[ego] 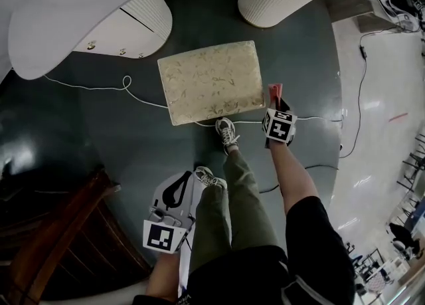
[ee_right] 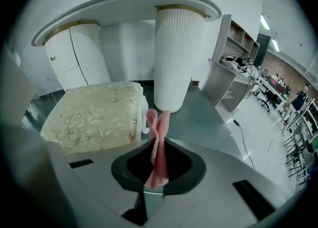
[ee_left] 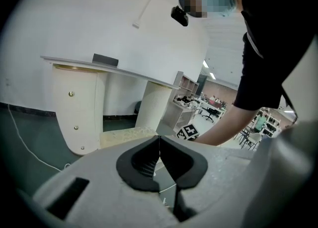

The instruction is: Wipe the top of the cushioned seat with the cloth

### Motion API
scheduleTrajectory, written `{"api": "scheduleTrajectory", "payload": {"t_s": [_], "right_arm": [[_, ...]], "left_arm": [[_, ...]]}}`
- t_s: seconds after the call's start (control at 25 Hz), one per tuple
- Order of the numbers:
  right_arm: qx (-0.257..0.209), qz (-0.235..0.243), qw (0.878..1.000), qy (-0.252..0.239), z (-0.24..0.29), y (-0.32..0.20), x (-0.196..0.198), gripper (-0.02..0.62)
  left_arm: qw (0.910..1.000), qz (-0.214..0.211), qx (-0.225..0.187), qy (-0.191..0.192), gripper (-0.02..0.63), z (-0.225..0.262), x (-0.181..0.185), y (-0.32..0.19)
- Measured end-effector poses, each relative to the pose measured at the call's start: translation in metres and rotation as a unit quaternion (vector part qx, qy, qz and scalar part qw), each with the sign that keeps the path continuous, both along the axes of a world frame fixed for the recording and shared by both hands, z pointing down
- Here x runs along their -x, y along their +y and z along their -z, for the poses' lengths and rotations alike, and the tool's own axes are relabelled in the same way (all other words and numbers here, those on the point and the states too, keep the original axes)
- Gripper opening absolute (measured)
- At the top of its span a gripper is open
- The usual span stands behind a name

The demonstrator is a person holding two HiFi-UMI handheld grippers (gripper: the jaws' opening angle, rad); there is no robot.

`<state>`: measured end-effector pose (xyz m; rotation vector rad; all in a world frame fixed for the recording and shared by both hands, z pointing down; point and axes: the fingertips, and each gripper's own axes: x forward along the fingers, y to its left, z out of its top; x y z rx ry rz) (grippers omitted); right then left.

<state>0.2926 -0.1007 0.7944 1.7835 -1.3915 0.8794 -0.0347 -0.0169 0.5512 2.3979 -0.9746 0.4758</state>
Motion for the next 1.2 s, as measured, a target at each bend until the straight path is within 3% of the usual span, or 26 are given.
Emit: {"api": "scheduleTrajectory", "payload": {"t_s": [0.24,0.52,1.2], "right_arm": [[-0.021,0.004,1.0,-0.021,0.02,0.002,0.003,0.025],[-0.083,0.027,0.995,-0.057,0.083,-0.014,0.037,0.025],[-0.217,0.077,0.963,-0.138,0.28,0.02,0.128,0.025]], "left_arm": [[0.9999,0.0,-0.013,0.003,0.018,0.005,-0.015,-0.013],[0.9988,0.006,-0.048,0.007,0.018,0.039,-0.017,-0.024],[0.9877,0.064,-0.141,0.016,0.018,0.153,0.05,-0.007]]}}
